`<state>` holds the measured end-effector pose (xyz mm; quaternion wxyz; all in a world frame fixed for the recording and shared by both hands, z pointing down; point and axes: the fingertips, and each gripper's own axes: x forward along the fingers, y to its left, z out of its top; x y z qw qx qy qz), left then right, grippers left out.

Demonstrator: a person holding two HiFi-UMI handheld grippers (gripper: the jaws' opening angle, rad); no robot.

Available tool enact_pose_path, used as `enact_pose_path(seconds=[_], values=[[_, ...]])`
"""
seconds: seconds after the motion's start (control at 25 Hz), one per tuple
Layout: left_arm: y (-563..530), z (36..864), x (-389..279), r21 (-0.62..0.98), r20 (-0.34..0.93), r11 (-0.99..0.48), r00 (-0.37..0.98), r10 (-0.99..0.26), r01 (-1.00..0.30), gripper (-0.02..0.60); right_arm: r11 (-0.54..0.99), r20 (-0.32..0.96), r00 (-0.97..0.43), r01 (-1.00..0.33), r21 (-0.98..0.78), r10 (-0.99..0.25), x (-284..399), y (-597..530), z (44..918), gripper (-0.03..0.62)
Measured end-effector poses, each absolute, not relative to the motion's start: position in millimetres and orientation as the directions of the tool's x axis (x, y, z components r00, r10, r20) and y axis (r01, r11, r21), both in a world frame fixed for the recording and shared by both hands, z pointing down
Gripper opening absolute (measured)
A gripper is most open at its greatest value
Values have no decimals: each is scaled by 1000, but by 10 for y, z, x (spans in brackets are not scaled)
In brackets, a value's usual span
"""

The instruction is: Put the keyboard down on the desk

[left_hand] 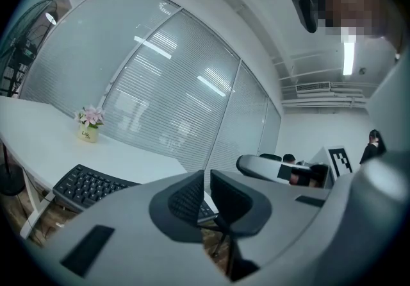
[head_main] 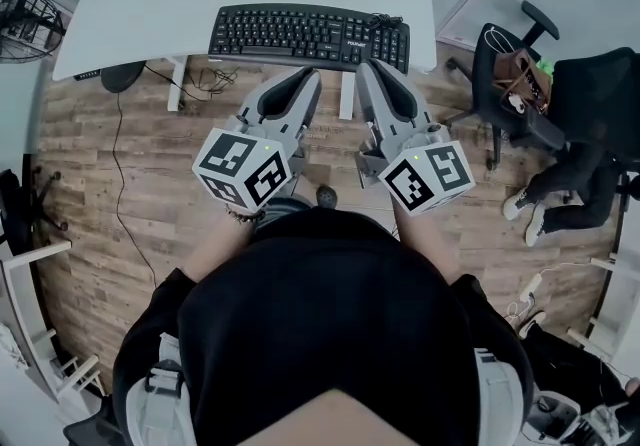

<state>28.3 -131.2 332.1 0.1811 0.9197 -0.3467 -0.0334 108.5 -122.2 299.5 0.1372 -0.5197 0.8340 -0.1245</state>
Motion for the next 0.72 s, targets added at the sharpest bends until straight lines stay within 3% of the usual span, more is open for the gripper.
enact_pose_path(seconds=[0.72], values=[[-1348,3226,275,356,40,-693,751,-659,-627,20,450,-103,-439,-852,-268,-892,1030,-1213,2913,3]])
